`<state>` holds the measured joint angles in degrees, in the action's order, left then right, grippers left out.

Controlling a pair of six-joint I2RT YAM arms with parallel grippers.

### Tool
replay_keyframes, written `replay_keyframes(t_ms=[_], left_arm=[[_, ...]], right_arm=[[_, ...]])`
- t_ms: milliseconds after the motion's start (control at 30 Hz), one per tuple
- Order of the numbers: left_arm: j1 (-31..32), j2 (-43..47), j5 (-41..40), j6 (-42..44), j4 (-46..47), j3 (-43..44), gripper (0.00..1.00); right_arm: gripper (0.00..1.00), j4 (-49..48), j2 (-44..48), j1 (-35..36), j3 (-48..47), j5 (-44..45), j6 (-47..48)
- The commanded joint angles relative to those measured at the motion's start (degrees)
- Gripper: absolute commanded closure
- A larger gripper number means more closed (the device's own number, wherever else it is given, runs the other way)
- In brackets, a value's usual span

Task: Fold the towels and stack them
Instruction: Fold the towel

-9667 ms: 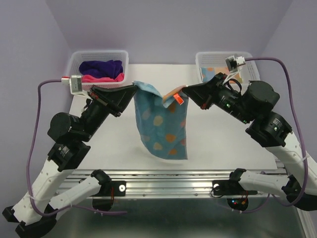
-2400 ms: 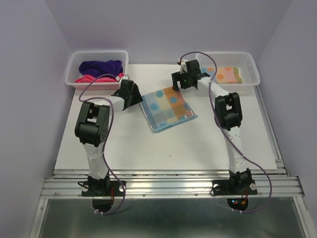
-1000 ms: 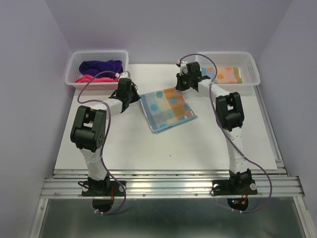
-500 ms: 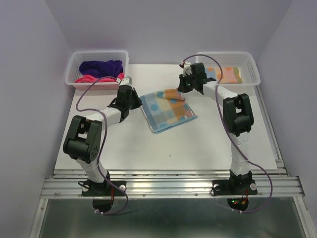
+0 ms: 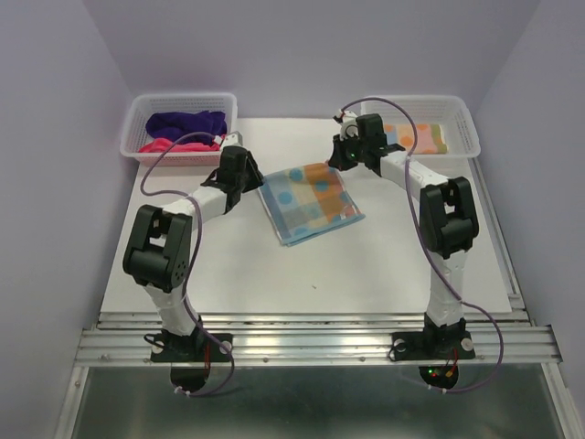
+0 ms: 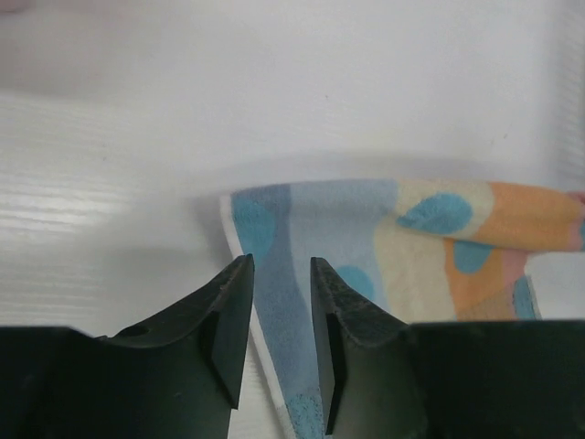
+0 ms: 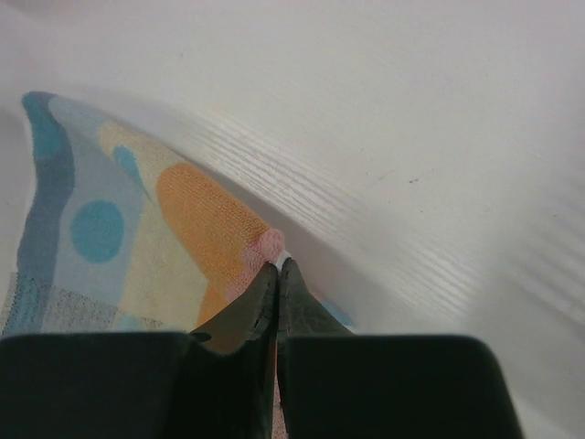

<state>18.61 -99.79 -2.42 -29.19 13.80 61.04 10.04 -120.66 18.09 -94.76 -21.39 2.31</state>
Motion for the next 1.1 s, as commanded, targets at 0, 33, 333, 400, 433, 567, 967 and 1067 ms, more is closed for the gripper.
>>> replay_keyframes(t_ms=[0,33,333,400,433,567,967,1067], left_arm=[[-2.79,-3.21,2.04,1.33,-2.55,4.78,0.56],[-3.05,-4.96,4.67,1.76,-2.55,5.49,0.56],[-4.37,-12.44,5.93,3.0,-4.31,11.55,0.51],[-4.55,-13.5,6.37,3.26,-4.31,12.78,0.52],[-4.55,-14.55,6.89,3.26,-4.48,13.05,0.52],[-4.55,-16.84,7.51,3.17,-4.92,14.72,0.54],[-4.46,-11.69,10.76,3.44,0.06,10.87,1.0],[-4.2,-5.45,11.29,3.09,4.28,4.9,1.0]], right_arm=[[0.99,-0.82,0.34,0.46,-2.0,-0.5,0.15],[0.99,-0.55,-0.01,0.46,-2.62,-0.24,0.33],[0.99,1.29,-6.51,0.46,-9.03,0.38,0.42],[0.99,1.73,-7.48,0.55,-9.91,0.9,0.51],[0.99,2.08,-8.18,0.46,-10.79,1.43,0.51],[0.99,2.26,-9.06,0.37,-11.59,1.44,0.42],[0.99,2.79,-8.45,0.46,-10.97,1.35,-0.02],[0.99,2.35,-5.47,0.46,-8.26,1.35,-0.28]])
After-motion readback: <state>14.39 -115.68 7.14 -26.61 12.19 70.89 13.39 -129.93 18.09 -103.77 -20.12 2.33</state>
